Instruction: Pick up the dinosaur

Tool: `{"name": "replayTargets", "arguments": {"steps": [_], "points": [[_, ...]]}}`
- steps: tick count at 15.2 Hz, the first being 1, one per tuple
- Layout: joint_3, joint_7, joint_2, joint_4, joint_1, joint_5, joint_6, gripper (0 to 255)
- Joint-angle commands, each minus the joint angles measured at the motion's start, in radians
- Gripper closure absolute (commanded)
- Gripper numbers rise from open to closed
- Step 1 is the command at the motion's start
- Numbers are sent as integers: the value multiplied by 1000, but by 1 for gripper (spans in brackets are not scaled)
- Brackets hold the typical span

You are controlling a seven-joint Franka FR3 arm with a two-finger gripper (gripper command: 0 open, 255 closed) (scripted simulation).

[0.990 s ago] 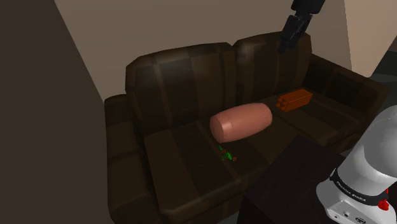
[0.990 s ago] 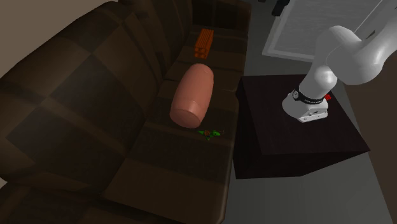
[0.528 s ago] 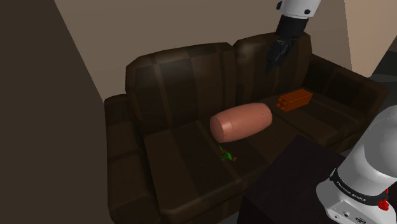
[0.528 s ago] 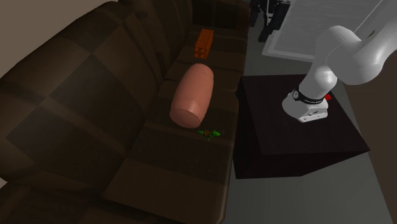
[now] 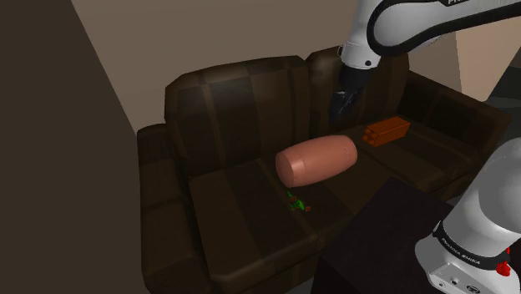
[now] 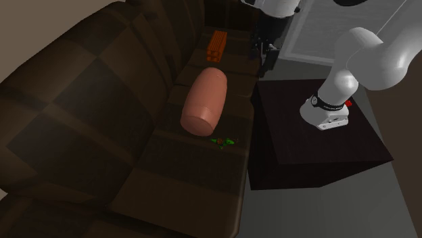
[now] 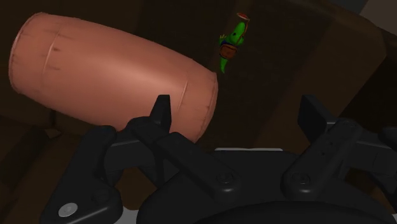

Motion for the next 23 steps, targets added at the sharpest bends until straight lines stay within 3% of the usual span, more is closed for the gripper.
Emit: {"name": "replayTargets", "arguments": {"steps": [1, 12, 23], "points": [[12, 9, 43, -40, 5, 8, 75, 0], [69, 55, 403, -102, 30, 38, 444, 0], [94, 128, 867, -2, 60, 7, 754, 0]]}}
